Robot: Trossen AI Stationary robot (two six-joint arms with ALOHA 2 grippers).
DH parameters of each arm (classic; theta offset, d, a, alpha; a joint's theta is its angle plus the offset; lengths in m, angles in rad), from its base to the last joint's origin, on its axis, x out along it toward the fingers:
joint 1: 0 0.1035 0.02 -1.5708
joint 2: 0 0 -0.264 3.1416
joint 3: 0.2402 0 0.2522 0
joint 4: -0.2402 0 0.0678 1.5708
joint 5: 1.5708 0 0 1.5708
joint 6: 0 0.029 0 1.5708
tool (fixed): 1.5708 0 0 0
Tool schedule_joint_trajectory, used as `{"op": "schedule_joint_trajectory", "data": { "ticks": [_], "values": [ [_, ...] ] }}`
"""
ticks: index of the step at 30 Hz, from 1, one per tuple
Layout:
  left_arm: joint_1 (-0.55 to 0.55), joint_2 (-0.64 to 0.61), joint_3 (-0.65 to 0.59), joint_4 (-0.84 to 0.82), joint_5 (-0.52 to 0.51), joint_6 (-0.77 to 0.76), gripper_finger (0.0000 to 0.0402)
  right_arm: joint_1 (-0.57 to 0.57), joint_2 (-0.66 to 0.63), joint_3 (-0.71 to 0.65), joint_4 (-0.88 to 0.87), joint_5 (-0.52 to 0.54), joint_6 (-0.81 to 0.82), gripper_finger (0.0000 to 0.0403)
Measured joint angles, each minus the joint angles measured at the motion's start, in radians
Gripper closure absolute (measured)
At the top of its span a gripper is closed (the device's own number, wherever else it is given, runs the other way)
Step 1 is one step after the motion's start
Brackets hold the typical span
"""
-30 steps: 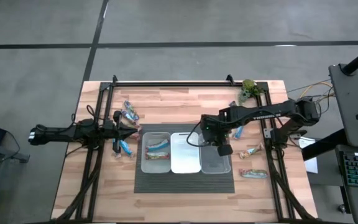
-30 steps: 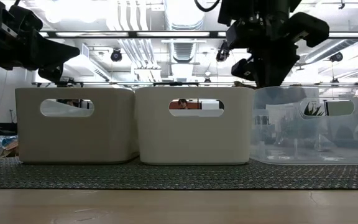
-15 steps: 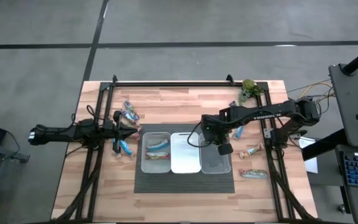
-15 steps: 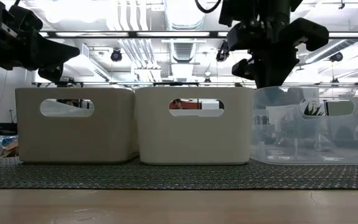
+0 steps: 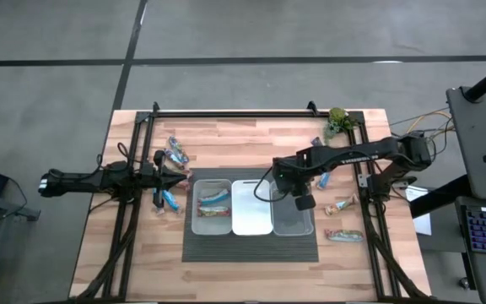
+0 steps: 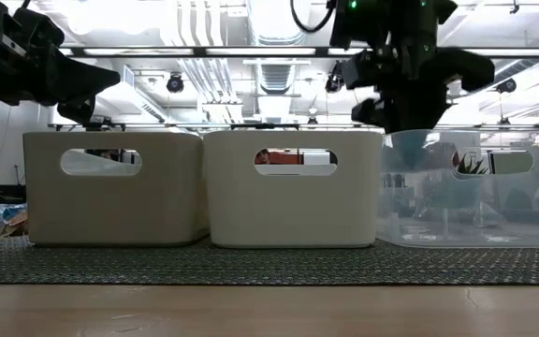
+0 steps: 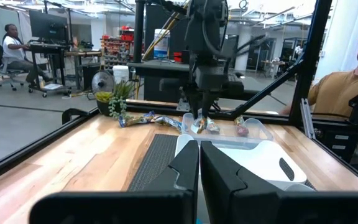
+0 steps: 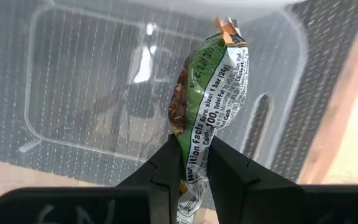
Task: Pick and place Granola Bars by type
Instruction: Put the yellow granola bar into the transparent bin
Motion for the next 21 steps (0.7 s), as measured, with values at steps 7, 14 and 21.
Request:
{"op": "schedule_joint_trajectory", "data": {
  "ticks": [7, 14, 21],
  "values": [
    [0.000, 0.000, 0.000, 0.000, 0.000, 0.000, 0.0402, 0.000, 0.042, -0.001, 0.012, 0.000, -0.004, 0.0342],
    [0.000, 0.000, 0.000, 0.000, 0.000, 0.000, 0.0402, 0.000, 0.042, 0.001, 0.018, 0.000, -0.005, 0.0345],
    [0.000, 0.000, 0.000, 0.000, 0.000, 0.000, 0.0402, 0.000, 0.041, 0.001, 0.032, 0.000, -0.007, 0.0336]
  ]
}}
